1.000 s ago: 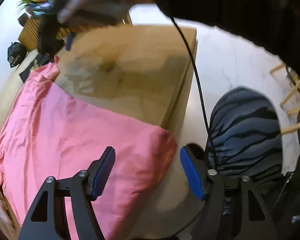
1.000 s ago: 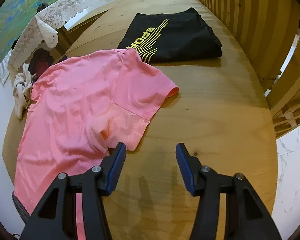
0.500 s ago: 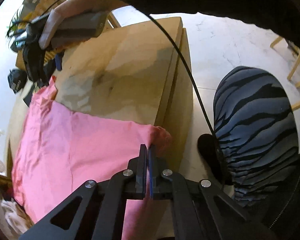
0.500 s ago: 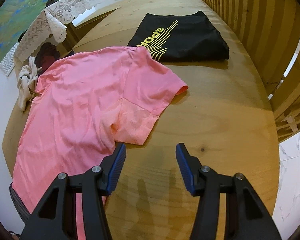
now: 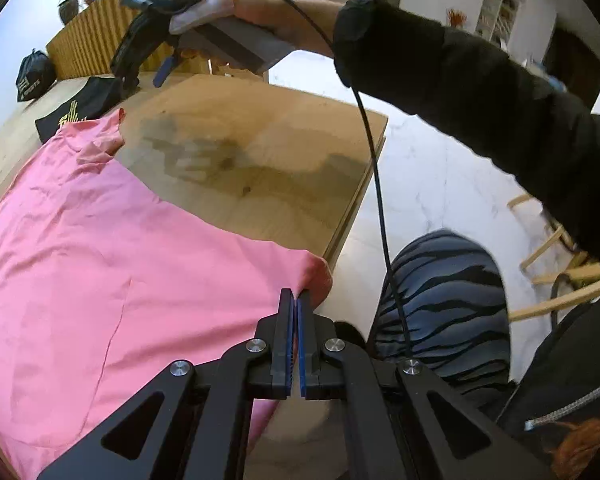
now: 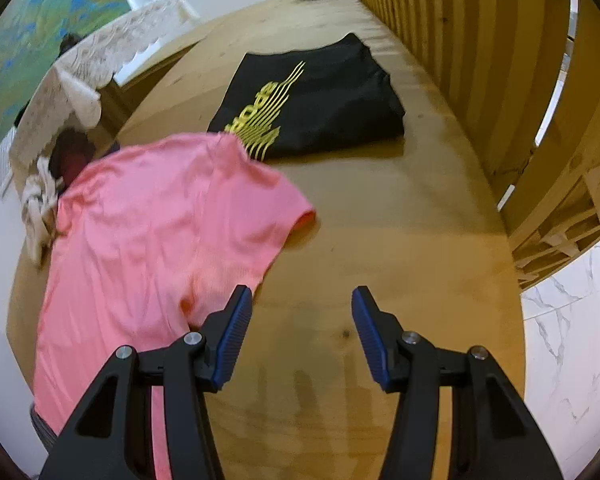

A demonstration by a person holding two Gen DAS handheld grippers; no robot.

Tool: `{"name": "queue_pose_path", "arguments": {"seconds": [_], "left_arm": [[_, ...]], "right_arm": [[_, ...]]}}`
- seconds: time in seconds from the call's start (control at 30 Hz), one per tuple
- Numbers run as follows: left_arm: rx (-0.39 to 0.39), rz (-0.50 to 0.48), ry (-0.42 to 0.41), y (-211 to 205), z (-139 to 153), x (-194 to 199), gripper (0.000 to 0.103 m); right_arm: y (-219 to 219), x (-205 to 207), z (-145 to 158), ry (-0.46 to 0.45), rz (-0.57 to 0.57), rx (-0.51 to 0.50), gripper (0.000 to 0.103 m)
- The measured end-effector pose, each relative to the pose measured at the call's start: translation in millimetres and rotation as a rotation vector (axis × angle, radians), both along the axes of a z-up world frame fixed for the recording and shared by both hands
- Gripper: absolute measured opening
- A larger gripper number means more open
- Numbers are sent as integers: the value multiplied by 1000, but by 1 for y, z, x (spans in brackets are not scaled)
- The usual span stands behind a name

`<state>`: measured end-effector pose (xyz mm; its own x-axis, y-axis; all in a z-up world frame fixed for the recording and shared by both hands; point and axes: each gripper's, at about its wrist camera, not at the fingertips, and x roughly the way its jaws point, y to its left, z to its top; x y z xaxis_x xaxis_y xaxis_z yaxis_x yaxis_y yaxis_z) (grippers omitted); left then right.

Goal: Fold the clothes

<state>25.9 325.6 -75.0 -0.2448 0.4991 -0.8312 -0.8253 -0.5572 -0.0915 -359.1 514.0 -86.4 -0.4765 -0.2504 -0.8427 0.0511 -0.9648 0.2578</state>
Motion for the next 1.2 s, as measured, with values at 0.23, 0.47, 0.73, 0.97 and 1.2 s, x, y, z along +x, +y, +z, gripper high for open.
{"name": "queue_pose_path", "arguments": {"seconds": [0.23,0.47,0.73,0.97,1.2], "left_arm": [[103,20,-26,-20,15,-1,1],[154,22,-38,-36,22,-5,1],[172,28,-47,-45,22,-10,1],[200,24,-67,-48,21,-10,1],[293,35,-117,-57,20,-8,1]], "right_arm": [[-21,-38,-12,-62,-10,120,52],[-12,-77,-35,-180,-83,39,52],[-15,-93,-39,-206,-125,29,53],[-44,-89,-42,-181,-34,166,23],[-53,-86,-27,-131,-33,219,3]]}}
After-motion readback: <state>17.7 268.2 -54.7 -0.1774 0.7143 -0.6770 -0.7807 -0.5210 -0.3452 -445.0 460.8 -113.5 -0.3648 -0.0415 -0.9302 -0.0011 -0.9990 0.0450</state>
